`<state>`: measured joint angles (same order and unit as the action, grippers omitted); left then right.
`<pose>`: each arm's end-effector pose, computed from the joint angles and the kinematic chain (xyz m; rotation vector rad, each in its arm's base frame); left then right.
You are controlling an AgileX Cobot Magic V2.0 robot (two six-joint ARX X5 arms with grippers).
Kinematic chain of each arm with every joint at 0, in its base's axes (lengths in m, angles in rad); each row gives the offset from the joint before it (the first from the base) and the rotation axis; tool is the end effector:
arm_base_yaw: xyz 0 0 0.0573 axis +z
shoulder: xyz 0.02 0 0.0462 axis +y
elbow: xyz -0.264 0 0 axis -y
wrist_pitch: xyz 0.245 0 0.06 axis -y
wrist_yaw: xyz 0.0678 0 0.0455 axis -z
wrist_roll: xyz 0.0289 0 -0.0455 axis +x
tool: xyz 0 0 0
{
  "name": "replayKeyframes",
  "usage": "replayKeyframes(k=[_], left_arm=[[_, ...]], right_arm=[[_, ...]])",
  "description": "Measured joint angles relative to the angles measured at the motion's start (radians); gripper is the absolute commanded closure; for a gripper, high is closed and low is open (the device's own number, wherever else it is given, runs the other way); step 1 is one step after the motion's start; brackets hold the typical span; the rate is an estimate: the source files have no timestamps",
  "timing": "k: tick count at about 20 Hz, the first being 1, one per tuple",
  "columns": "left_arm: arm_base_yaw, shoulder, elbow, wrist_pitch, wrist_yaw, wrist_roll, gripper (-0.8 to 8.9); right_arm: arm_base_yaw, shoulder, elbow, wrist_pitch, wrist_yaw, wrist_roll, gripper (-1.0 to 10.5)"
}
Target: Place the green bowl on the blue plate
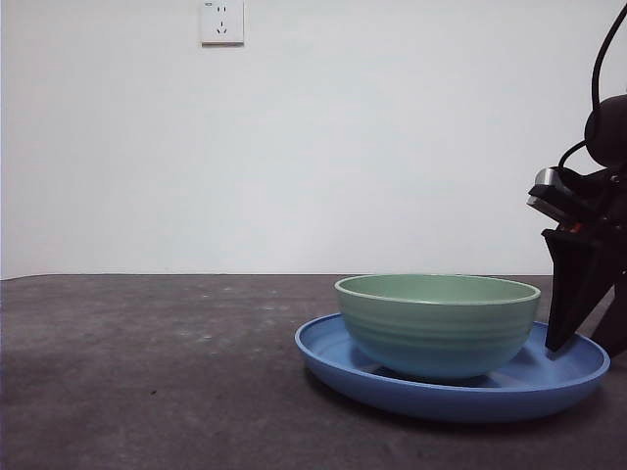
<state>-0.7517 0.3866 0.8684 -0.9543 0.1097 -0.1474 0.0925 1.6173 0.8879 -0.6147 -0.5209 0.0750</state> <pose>0.0349 -0.0370 0.3258 0.0179 0.5227 -0.8077 0.2733 0.0398 0.1582 0.3514 1.3527 0.4678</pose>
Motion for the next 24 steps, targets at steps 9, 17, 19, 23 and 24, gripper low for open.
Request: replayKeyframes(k=[9,17,19,23,24], left_arm=[[0.000,0.000,0.000,0.000,0.000,0.000,2.83],[0.000,0.000,0.000,0.000,0.000,0.000,2.83],[0.000,0.000,0.000,0.000,0.000,0.000,2.83],[0.000,0.000,0.000,0.000,0.000,0.000,2.83],[0.000,0.000,0.000,0.000,0.000,0.000,2.83]], right_arm=[[0.003,0.000,0.000,0.002,-0.010,0.009,9.3],[0.059,0.000,0.122,-0.036,0.000,0.050,9.3],[0.100,0.000,0.168,-0.039,0.000,0.074,9.3],[0.186,0.024,0.257,-0.039,-0.002,0.131,9.3],[0.210,0.051,0.285,-0.042,-0.002,0.145,9.3]])
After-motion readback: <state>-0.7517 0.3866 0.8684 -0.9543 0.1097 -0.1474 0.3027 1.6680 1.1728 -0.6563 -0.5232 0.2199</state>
